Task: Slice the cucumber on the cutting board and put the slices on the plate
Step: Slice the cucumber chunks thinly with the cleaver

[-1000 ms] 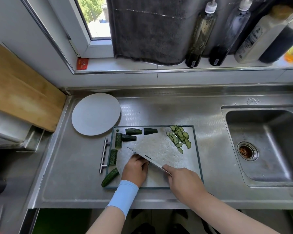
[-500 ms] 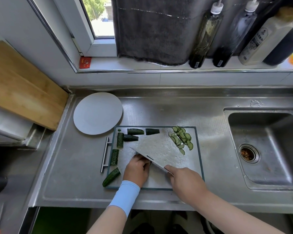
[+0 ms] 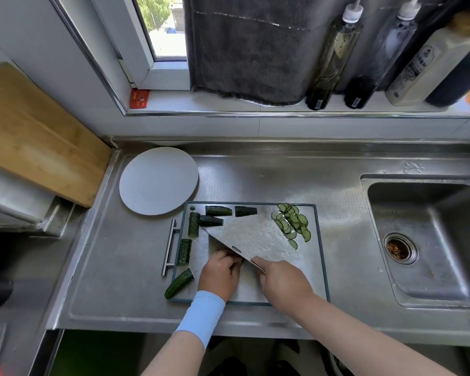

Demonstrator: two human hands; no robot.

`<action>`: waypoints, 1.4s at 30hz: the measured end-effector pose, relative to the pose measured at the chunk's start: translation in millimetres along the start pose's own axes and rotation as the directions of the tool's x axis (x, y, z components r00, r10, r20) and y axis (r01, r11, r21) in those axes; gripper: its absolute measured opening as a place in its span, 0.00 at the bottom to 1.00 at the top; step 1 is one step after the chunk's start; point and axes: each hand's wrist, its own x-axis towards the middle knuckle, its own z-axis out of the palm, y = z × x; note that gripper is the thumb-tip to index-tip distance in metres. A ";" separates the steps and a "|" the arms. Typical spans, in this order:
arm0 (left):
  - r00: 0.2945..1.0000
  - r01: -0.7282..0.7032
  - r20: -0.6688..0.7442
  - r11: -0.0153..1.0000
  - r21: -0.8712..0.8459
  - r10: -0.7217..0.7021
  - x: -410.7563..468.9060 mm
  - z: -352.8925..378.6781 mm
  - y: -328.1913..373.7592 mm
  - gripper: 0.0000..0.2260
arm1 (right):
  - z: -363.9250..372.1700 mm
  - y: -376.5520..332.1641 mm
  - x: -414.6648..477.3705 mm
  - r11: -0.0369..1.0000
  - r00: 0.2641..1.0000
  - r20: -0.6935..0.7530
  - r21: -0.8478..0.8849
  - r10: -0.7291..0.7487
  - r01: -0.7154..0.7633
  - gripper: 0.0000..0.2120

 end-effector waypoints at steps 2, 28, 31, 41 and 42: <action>1.000 0.005 0.002 1.000 -0.007 -0.005 0.0 0.0 0.5 0.09 | -0.2 2.4 -4.0 1.000 1.000 -0.016 -0.006 -0.003 0.003 0.15; 1.000 0.010 -0.023 1.000 -0.011 -0.010 -1.4 0.3 1.3 0.09 | -8.9 10.8 -23.7 0.999 1.000 0.019 -0.045 0.009 -0.008 0.17; 0.999 0.038 -0.019 0.999 -0.023 -0.038 -2.0 2.0 0.6 0.09 | -1.9 4.7 -8.2 0.999 1.000 0.018 -0.044 0.003 -0.002 0.16; 0.998 0.062 0.012 0.998 -0.016 -0.062 -1.6 -0.8 2.5 0.08 | -1.8 5.4 -15.4 0.999 1.000 -0.010 -0.039 -0.009 0.009 0.13; 0.999 0.051 0.016 0.999 -0.011 -0.050 -1.3 -1.7 2.9 0.08 | -2.6 7.0 -20.3 0.999 1.000 -0.019 -0.045 -0.012 0.011 0.13</action>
